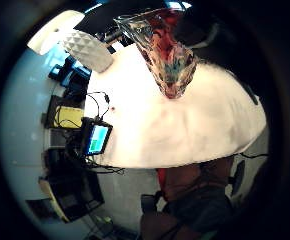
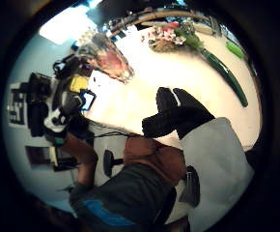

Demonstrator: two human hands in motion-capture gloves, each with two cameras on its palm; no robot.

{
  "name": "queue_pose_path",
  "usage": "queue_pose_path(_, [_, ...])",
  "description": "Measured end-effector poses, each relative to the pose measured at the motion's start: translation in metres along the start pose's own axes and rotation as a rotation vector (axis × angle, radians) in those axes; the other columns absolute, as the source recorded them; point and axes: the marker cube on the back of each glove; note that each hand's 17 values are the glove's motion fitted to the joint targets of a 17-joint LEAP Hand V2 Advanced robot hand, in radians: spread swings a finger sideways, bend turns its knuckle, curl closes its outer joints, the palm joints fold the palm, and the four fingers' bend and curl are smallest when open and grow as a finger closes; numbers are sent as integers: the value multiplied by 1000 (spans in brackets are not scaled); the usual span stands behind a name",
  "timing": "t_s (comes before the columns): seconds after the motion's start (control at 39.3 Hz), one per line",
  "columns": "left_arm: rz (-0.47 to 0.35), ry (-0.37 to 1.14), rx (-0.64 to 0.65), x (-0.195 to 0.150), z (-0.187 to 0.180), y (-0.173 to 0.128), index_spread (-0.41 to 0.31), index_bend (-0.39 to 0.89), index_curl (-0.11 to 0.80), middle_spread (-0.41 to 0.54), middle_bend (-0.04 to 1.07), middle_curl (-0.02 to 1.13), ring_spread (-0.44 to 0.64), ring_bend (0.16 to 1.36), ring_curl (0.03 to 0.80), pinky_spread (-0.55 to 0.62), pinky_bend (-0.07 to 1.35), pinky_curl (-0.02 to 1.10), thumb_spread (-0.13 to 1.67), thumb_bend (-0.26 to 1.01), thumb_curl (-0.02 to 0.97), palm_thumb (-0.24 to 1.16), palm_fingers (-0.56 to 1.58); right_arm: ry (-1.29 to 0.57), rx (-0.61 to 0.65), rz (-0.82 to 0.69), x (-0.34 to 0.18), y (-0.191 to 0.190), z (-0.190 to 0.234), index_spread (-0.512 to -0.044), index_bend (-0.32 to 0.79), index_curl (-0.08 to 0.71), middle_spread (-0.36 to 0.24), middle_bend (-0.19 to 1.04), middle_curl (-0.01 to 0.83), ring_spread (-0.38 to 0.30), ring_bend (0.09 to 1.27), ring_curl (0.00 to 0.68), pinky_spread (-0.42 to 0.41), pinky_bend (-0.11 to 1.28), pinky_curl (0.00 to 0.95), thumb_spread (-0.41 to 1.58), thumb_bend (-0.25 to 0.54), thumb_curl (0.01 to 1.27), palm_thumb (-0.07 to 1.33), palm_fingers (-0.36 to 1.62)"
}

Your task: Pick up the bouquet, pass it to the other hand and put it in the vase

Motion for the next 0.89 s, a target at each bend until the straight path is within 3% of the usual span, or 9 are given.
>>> queue_pose_path(0.38, [-3,22,35,1,-3,2,-103,131,254,37,189,307,193,524,263,387,317,285,1010,-25,238,278,442,1,20,3,14,1,4,-359,144,233,59,243,282,172,322,211,322,357,290,1146,115,292,606,190])
queue_pose_path(0.56, [1,60,89,-2,0,3,-86,108,245,46,195,323,194,544,276,386,343,307,1015,-25,250,276,415,-10,61,61,71,4,9,-357,137,240,59,234,297,173,321,223,323,369,306,1152,70,308,613,184])
queue_pose_path(0.89, [1,147,180,-3,9,2,-60,94,225,60,201,346,204,587,293,386,382,336,1018,-26,265,272,368,-101,128,182,166,-38,71,-357,116,235,59,194,311,186,321,241,323,449,346,1127,1,337,646,118])
